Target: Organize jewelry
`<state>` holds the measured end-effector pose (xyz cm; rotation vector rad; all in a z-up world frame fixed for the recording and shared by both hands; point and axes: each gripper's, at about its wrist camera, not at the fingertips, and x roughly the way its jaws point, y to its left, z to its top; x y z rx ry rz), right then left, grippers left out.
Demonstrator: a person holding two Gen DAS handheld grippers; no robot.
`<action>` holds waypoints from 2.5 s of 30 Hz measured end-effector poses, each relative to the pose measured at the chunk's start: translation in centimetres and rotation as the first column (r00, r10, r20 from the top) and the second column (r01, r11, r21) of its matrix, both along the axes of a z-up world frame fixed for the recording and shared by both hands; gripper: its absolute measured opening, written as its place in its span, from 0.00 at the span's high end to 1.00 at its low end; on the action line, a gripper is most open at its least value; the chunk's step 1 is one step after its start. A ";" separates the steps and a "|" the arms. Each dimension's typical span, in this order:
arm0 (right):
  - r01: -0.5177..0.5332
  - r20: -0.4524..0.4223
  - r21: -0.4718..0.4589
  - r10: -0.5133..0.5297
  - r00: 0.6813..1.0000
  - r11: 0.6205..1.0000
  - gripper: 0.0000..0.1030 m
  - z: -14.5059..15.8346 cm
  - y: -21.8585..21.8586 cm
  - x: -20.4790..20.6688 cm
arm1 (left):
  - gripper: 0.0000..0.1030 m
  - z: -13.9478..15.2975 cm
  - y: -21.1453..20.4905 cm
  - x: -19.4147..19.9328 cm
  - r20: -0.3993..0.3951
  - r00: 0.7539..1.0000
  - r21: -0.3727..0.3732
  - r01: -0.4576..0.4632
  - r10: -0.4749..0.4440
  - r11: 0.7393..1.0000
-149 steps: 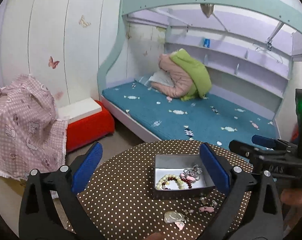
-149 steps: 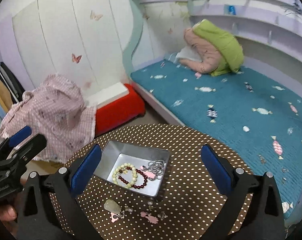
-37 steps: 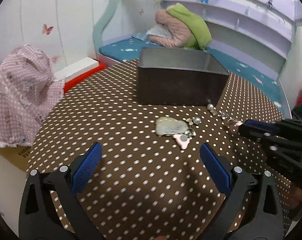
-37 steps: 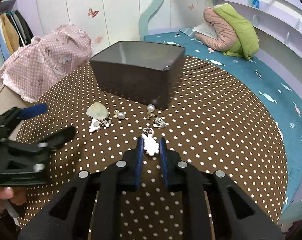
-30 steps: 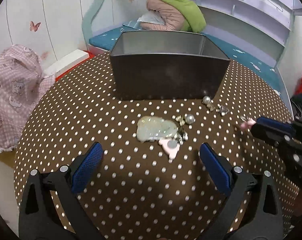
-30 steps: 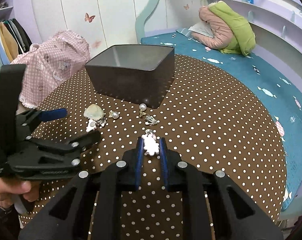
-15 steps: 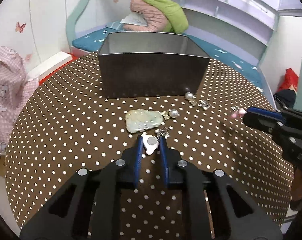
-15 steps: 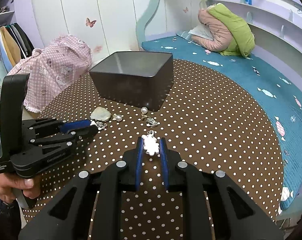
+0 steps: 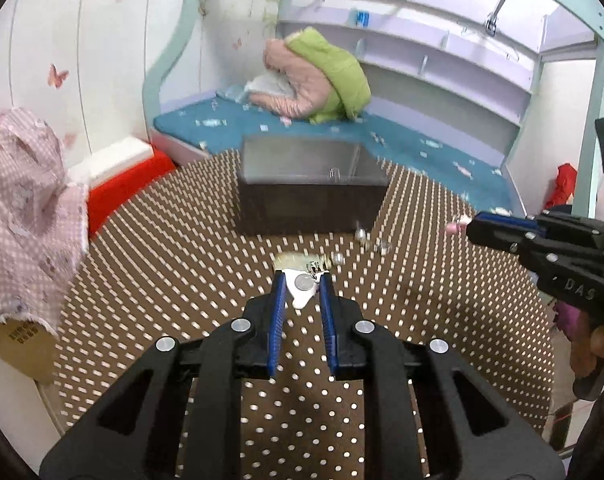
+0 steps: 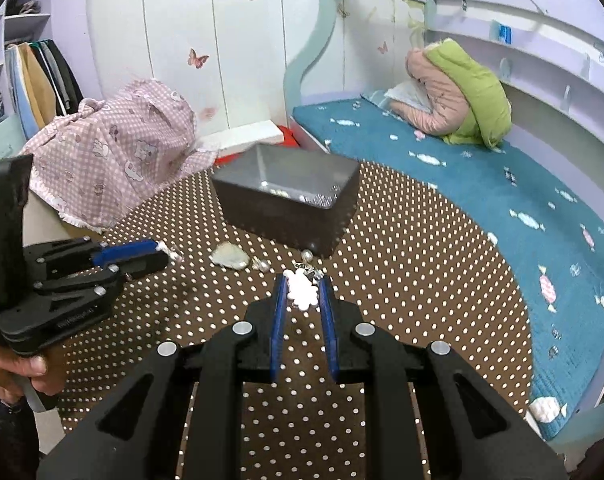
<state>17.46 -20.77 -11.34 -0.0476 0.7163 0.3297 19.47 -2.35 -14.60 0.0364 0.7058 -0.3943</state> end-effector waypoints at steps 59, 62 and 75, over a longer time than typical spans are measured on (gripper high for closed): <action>0.177 -0.056 0.215 -0.169 0.984 0.960 0.07 7.0 -2.1 12.0 | 0.05 10.0 -0.8 11.8 0.142 0.975 0.021 -0.178 0.173 0.984; 0.171 -0.028 0.215 -0.169 0.985 0.962 0.07 7.9 -2.2 10.8 | 0.05 10.9 -0.6 10.1 0.172 0.968 0.025 -0.188 0.181 0.982; 0.117 0.114 0.213 -0.144 0.983 0.970 0.07 12.4 -1.9 4.9 | 0.05 15.4 0.2 3.6 0.297 0.937 0.004 -0.197 0.187 0.980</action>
